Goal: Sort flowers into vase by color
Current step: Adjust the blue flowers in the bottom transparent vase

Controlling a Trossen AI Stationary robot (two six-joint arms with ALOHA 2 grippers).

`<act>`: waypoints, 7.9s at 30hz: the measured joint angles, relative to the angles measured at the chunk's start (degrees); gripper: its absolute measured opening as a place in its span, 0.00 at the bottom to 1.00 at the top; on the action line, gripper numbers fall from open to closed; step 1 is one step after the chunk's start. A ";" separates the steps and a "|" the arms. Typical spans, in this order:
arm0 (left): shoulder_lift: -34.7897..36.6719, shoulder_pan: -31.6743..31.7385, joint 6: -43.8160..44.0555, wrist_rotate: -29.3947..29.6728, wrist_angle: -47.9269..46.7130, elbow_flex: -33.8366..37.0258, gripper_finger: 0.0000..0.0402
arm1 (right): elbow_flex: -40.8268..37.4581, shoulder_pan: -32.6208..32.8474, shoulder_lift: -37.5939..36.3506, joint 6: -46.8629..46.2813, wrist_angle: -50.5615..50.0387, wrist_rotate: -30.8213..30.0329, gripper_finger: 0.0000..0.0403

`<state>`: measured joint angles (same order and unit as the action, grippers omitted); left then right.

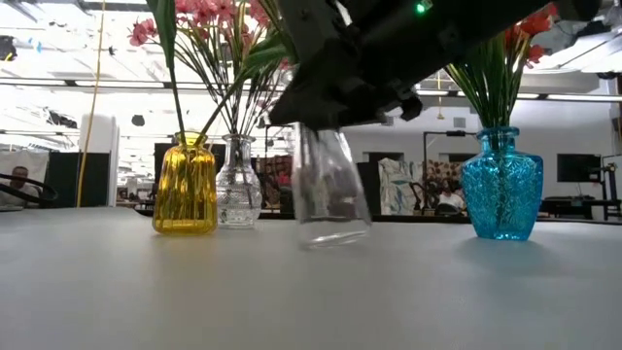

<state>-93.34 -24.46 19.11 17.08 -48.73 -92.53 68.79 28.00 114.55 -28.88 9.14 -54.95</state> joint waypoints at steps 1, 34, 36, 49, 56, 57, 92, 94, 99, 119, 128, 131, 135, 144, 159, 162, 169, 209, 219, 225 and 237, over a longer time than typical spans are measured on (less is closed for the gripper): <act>-0.13 0.24 0.00 0.03 0.24 0.02 0.55 | -0.02 0.27 -0.29 -0.69 -1.18 -0.98 0.50; -6.18 5.87 -1.42 -4.30 8.62 0.04 0.55 | -16.55 1.87 -9.28 -8.55 9.77 -3.73 0.52; -6.18 5.87 -1.23 -4.66 8.59 0.04 0.55 | -16.55 1.87 -9.28 -8.55 9.77 -3.71 0.52; -6.05 5.54 -7.41 -4.31 9.20 0.04 0.55 | -16.50 1.76 -9.28 -8.14 9.67 -3.28 0.53; -6.07 5.37 -7.44 -4.29 9.23 0.04 0.55 | -16.50 1.76 -9.25 -8.14 9.67 -3.24 0.54; -6.07 5.37 -7.45 -4.29 9.23 0.04 0.55 | -16.50 1.76 -9.25 -8.14 9.67 -3.24 0.54; -6.12 4.76 -7.34 -4.27 9.24 0.04 0.55 | -16.48 -0.38 -9.19 -8.25 9.58 4.34 0.73; -6.12 4.73 -7.34 -4.29 9.23 0.04 0.55 | -16.48 0.10 -9.46 -8.15 9.59 4.13 0.73; -6.12 4.73 -7.36 -4.29 9.25 0.04 0.55 | -16.48 2.21 -9.60 -6.71 9.51 -0.94 0.73; -6.14 4.73 -7.93 -4.29 11.06 0.04 0.55 | -16.48 8.87 -9.69 1.64 8.90 -5.41 0.73; -6.14 4.43 -7.04 -4.28 11.01 0.04 0.55 | -16.48 9.68 -9.74 2.41 7.49 -6.68 0.73; -6.14 3.83 -6.50 -4.24 11.00 0.04 0.55 | -16.48 9.98 -9.74 2.40 7.42 -6.72 0.73; -6.14 3.01 -6.45 -4.28 11.00 0.04 0.55 | -16.48 11.03 -9.80 2.40 7.38 -8.72 0.73; -6.14 2.83 -6.45 -1.87 11.63 0.04 0.55 | -16.48 13.75 -14.75 2.47 2.97 -11.14 0.73; -6.14 2.85 -6.47 -1.29 12.45 0.04 0.55 | -16.50 10.40 -16.93 2.42 6.88 2.04 0.73; -6.14 2.85 -6.47 -1.29 12.44 0.04 0.55 | -16.46 9.71 -16.93 2.38 6.89 3.53 0.73; -6.14 2.85 -6.45 -1.36 12.44 0.04 0.55 | -16.48 9.50 -16.88 2.38 6.80 -1.80 0.73; -6.14 2.85 -8.12 -1.17 14.17 0.02 0.55 | -16.44 0.69 -16.75 4.96 14.19 5.84 0.57; -6.14 2.85 -9.39 -1.12 14.09 0.02 0.55 | -16.44 0.74 -16.75 4.98 14.19 5.83 0.23; -6.14 2.90 -10.04 -0.93 13.96 0.02 0.55 | -16.41 0.74 -16.75 5.00 14.19 5.83 0.14; -4.66 2.49 -6.12 -1.97 8.21 0.00 0.55 | -16.37 0.71 -16.73 4.85 14.23 5.56 0.15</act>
<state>-98.00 -21.97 13.00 15.11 -40.52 -92.53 52.42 28.71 97.82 -24.03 23.38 -49.39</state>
